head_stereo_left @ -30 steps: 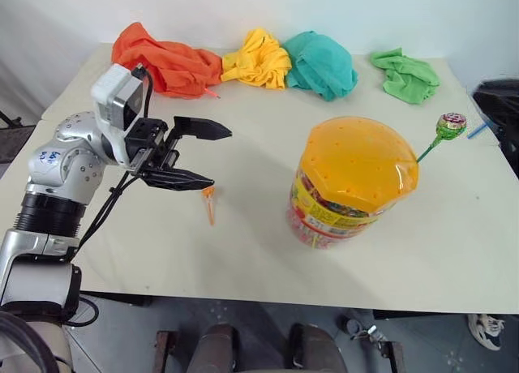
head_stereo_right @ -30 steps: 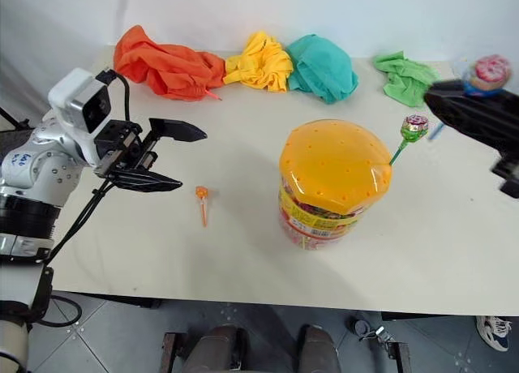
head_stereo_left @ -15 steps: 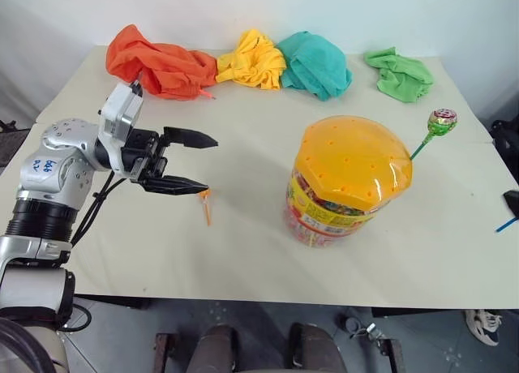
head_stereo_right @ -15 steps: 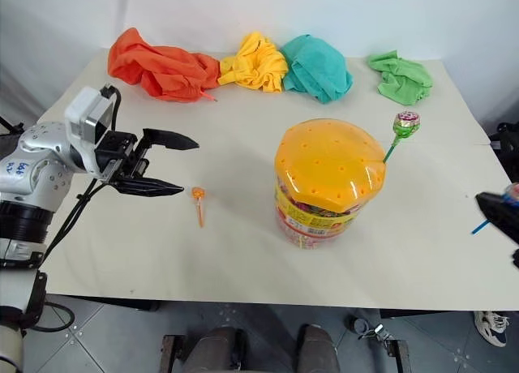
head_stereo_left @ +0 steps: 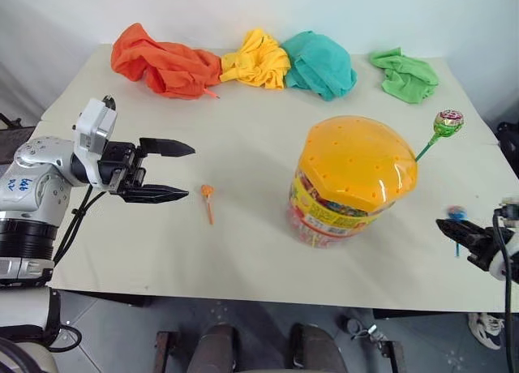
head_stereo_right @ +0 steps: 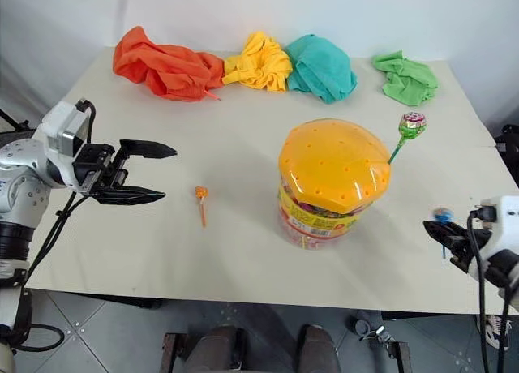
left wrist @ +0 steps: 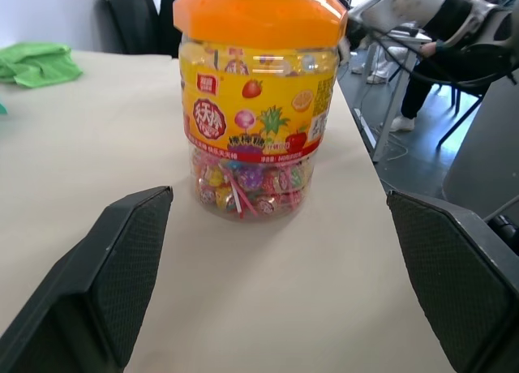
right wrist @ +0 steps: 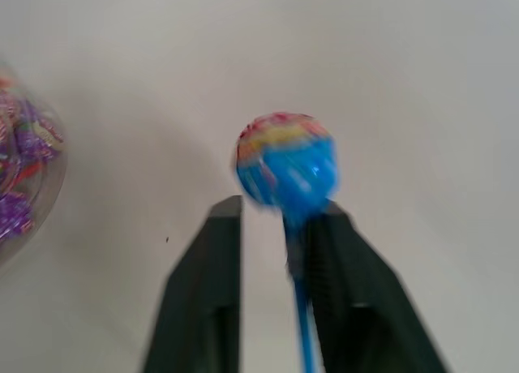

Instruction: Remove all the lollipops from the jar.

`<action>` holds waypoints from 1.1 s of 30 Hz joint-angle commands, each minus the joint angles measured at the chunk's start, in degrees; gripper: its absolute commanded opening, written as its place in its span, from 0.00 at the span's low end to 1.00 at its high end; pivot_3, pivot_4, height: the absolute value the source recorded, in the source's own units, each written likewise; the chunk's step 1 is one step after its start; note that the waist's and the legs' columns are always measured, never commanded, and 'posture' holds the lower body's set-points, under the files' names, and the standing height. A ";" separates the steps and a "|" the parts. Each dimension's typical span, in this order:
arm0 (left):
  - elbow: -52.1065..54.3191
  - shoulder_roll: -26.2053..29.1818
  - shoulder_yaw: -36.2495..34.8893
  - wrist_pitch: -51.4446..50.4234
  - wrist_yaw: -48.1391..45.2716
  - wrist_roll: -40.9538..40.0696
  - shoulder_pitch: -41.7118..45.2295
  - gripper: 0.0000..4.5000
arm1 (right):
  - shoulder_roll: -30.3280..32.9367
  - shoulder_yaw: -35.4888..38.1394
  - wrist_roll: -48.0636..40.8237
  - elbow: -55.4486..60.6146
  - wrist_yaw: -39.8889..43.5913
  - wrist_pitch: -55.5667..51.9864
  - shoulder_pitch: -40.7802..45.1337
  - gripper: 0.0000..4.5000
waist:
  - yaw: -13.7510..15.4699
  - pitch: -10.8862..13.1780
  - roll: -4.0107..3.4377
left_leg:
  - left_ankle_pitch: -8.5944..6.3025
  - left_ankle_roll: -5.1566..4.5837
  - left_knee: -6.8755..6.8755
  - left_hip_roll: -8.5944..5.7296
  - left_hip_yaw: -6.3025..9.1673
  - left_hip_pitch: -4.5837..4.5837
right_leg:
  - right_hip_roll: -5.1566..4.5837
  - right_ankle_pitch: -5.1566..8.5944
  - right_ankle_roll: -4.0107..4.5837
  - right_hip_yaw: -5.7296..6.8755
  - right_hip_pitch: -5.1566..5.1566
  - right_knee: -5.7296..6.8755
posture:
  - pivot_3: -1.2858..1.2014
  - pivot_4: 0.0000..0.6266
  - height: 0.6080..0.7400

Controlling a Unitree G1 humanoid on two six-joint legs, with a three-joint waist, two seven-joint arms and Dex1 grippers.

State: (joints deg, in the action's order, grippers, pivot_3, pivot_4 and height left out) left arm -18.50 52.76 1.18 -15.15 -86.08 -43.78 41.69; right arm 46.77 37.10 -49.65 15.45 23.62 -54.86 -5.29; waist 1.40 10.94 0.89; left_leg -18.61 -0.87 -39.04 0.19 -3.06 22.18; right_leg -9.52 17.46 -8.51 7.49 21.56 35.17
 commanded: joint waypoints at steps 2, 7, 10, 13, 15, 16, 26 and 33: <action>2.85 -0.04 -3.53 -1.08 -6.02 -0.57 -0.08 1.00 | 1.74 -1.57 3.55 -1.97 2.00 1.74 1.43 0.62 | 0.01 0.00 0.00 | 0.00 0.00 0.00 0.01 0.01 0.00 | 0.00 0.00 0.00 0.04 0.00 -0.01 | 0.52 0.24 1.00; 4.44 -1.35 -6.29 -3.77 -4.79 -2.48 0.59 1.00 | 1.83 1.32 2.30 0.68 4.40 0.88 0.88 0.99 | -0.04 0.00 -0.02 | 0.00 0.00 0.01 0.01 -0.01 0.00 | 0.00 0.00 0.00 0.03 0.00 0.00 | 0.52 0.24 1.00; 4.77 -2.30 -7.83 -5.47 -4.22 -3.64 1.62 1.00 | 1.82 4.24 0.77 3.89 5.62 0.27 -0.65 0.99 | 0.03 0.01 -0.03 | 0.00 0.00 0.00 0.02 0.00 0.01 | 0.00 0.00 0.00 0.04 0.00 0.00 | 0.52 0.24 1.00; 4.50 -2.97 -8.63 -6.50 -4.31 -3.82 2.58 1.00 | 2.30 8.15 -1.30 8.48 7.22 -0.65 -2.74 0.99 | 0.02 0.01 -0.03 | 0.00 0.00 0.00 0.01 0.00 0.01 | 0.00 0.00 0.00 0.03 0.00 -0.01 | 0.52 0.24 1.00; 4.14 -3.21 -8.79 -6.73 -4.72 -3.45 2.97 1.00 | 2.75 11.45 -3.27 11.45 8.38 -1.42 -4.17 0.99 | 0.02 0.01 -0.03 | 0.00 0.00 0.01 0.02 0.00 0.01 | 0.00 0.00 0.00 0.03 0.00 0.00 | 0.52 0.24 1.00; 3.90 -3.35 -8.86 -6.78 -4.94 -3.31 3.22 1.00 | 2.96 13.34 -4.59 12.73 8.68 -1.81 -4.52 0.99 | 0.03 0.01 -0.03 | 0.00 0.00 0.01 0.02 0.00 0.01 | 0.00 0.00 0.00 0.03 -0.01 -0.02 | 0.52 0.24 1.00; 1.37 -6.12 -9.53 -7.87 -5.65 -3.62 7.14 1.00 | 12.11 24.82 -20.93 20.81 8.58 -7.01 -3.11 0.99 | 0.01 0.01 -0.02 | 0.00 0.00 0.01 0.02 0.03 0.00 | 0.00 0.00 0.00 0.02 -0.03 -0.03 | 0.52 0.24 1.00; -0.30 -7.13 -9.45 -8.18 -6.31 -3.09 9.27 1.00 | 16.57 13.50 -26.56 18.78 4.02 -2.83 8.52 0.99 | -0.18 0.01 -0.02 | 0.00 0.00 0.00 0.03 0.04 0.01 | 0.00 0.00 0.00 0.05 -0.03 -0.05 | 0.52 0.24 1.00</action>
State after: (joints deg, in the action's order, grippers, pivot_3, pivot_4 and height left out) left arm -19.01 45.29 -6.90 -23.44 -86.07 -46.69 49.37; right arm 62.44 51.68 -75.14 34.91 28.42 -59.74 1.95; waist 1.22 10.96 0.87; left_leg -18.61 -0.87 -39.06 0.22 -3.02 22.19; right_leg -9.52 17.45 -8.52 7.54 21.53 35.13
